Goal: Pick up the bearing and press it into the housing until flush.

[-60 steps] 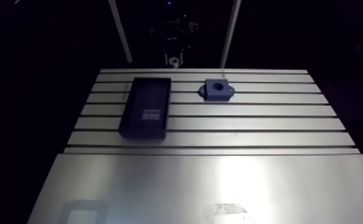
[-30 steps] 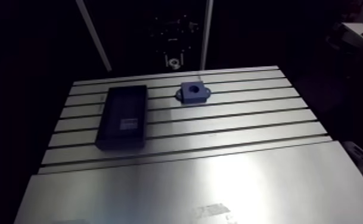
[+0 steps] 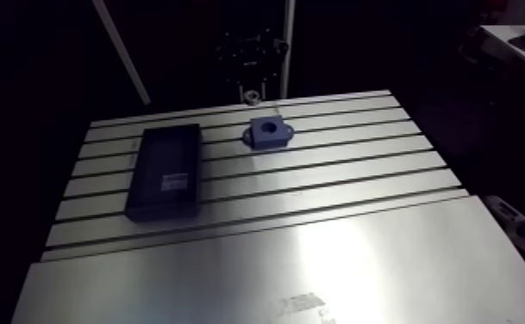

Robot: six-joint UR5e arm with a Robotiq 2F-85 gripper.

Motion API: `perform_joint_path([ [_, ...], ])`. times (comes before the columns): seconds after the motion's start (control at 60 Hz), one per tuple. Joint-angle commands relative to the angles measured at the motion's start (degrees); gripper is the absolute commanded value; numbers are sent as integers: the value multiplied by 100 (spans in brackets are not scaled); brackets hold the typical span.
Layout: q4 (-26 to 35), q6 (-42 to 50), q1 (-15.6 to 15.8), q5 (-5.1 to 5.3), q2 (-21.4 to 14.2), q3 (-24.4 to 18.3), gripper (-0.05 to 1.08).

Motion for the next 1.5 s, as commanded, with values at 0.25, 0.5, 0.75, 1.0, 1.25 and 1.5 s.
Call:
perform_joint_path([
  [0.25, -609, -202, -227, 5, 38, 397, 77],
  [0.5, -788, -265, -292, -4, 97, 495, 77],
  [0.75, -918, -264, -293, -53, 194, 486, 77],
  [1.0, -952, -239, -293, -92, 282, 497, 77],
  [1.25, -999, -256, -259, -100, 328, 505, 77],
  [1.5, -999, -248, -240, -100, 354, 523, 77],
])
